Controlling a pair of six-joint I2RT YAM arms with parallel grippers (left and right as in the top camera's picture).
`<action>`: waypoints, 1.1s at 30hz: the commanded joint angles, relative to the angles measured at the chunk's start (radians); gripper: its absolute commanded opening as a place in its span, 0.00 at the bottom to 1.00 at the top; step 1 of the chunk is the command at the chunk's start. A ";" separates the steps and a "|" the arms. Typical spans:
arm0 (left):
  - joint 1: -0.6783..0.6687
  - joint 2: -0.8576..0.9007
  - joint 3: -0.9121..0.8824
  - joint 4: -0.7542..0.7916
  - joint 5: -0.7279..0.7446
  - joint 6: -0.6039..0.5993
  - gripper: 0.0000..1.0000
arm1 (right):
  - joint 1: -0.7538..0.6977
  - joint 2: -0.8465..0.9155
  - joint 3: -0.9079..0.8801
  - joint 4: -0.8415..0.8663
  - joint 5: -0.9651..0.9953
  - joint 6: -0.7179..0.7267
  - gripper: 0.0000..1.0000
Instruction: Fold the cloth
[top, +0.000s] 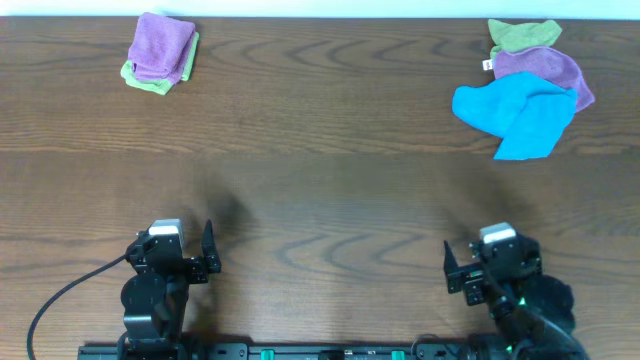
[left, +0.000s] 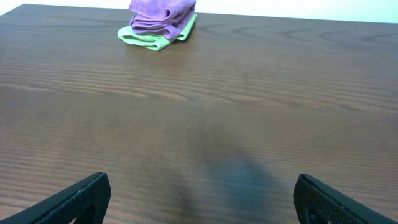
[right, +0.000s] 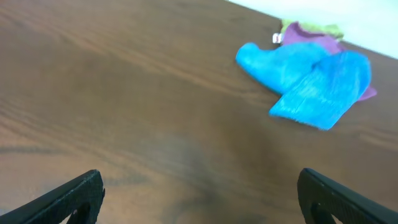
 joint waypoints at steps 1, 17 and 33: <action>-0.004 -0.008 -0.020 -0.002 0.003 0.006 0.95 | -0.006 -0.066 -0.063 0.005 0.004 -0.012 0.99; -0.004 -0.008 -0.020 -0.002 0.003 0.006 0.95 | -0.003 -0.104 -0.220 0.021 0.006 -0.012 0.99; -0.007 -0.008 -0.020 -0.002 0.003 0.006 0.95 | -0.003 -0.103 -0.220 0.021 0.006 -0.012 0.99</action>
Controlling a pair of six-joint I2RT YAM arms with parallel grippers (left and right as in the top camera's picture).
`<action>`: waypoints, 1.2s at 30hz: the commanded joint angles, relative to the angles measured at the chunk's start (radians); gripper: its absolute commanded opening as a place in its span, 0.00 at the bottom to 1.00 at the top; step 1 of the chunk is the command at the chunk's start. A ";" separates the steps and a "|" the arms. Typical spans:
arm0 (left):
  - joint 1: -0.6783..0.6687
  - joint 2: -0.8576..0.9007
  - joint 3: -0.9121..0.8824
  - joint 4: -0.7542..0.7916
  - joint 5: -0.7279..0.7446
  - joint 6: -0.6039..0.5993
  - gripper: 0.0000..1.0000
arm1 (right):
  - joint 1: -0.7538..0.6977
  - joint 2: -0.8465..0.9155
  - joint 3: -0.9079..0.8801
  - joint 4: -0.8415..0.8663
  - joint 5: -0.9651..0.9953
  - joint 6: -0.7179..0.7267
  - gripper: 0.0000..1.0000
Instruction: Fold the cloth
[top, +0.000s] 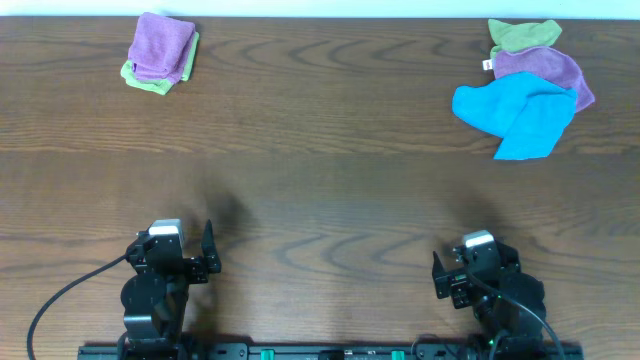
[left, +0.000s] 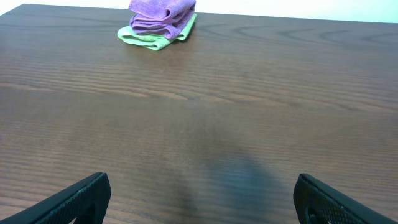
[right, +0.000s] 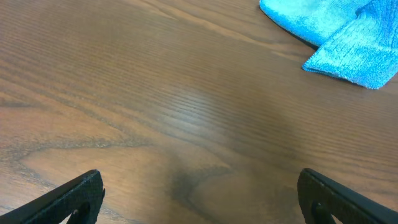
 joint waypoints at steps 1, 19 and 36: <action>-0.008 -0.008 -0.020 -0.003 0.003 0.006 0.95 | -0.003 -0.007 -0.006 0.002 0.003 -0.012 0.99; -0.114 -0.008 -0.020 -0.003 0.003 0.006 0.95 | -0.003 -0.007 -0.006 0.002 0.003 -0.012 0.99; -0.114 -0.008 -0.020 -0.003 0.003 0.006 0.95 | -0.003 -0.007 -0.006 0.002 0.003 -0.012 0.99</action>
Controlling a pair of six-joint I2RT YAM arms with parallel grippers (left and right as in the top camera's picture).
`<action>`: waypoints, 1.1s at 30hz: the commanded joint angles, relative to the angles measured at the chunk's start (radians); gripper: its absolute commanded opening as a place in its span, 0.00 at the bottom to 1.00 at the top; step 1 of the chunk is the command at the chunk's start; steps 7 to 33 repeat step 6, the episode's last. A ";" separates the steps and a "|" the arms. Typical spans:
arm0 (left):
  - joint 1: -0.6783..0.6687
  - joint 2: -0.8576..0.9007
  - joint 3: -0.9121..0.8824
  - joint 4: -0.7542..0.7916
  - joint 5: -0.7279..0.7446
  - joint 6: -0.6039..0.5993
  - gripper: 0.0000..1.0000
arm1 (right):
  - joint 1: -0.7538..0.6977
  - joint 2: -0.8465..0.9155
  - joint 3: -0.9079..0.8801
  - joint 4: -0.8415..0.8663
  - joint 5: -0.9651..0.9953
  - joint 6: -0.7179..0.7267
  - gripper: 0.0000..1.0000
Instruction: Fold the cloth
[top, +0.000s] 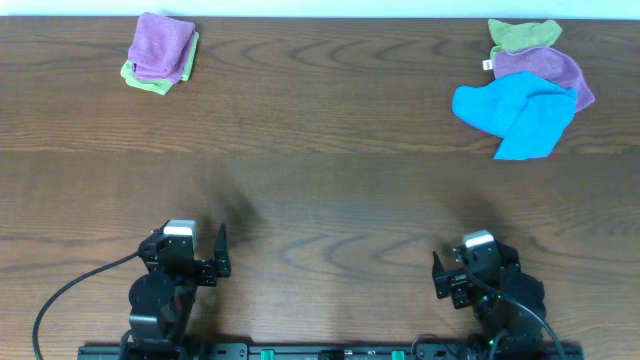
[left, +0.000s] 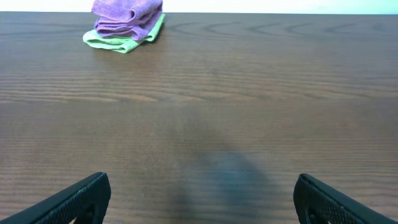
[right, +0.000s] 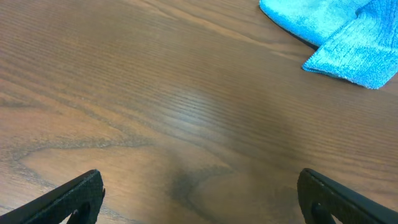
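A crumpled blue cloth (top: 517, 112) lies at the far right of the wooden table (top: 320, 180), partly over a purple cloth (top: 545, 68) and a green cloth (top: 522, 34); its edge shows in the right wrist view (right: 339, 34). At the far left sits a folded purple cloth on a folded green one (top: 160, 52), also in the left wrist view (left: 124, 22). My left gripper (top: 190, 260) and right gripper (top: 470, 272) rest open near the front edge, both empty and far from the cloths.
A black cable (top: 70, 300) trails from the left arm towards the front left corner. The table's far edge meets a white wall (top: 320, 8).
The left gripper has shifted a little to the right and turned, so the folded stack sits further left in its view. The right arm has not moved.
Both grippers were open near the front edge. The right gripper then stood slightly further left and tipped down, losing most of the cloth pile from its view. Now the left gripper has shifted slightly right. No cloth has moved.
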 joint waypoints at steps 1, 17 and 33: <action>-0.005 -0.008 -0.020 -0.003 0.003 0.006 0.95 | -0.003 -0.007 -0.006 0.002 0.002 -0.012 0.99; -0.005 -0.008 -0.020 -0.003 0.003 0.006 0.95 | -0.003 -0.007 -0.006 0.002 0.002 -0.012 0.99; -0.005 -0.008 -0.020 -0.003 0.003 0.006 0.95 | -0.003 -0.007 -0.006 0.002 0.002 -0.012 0.99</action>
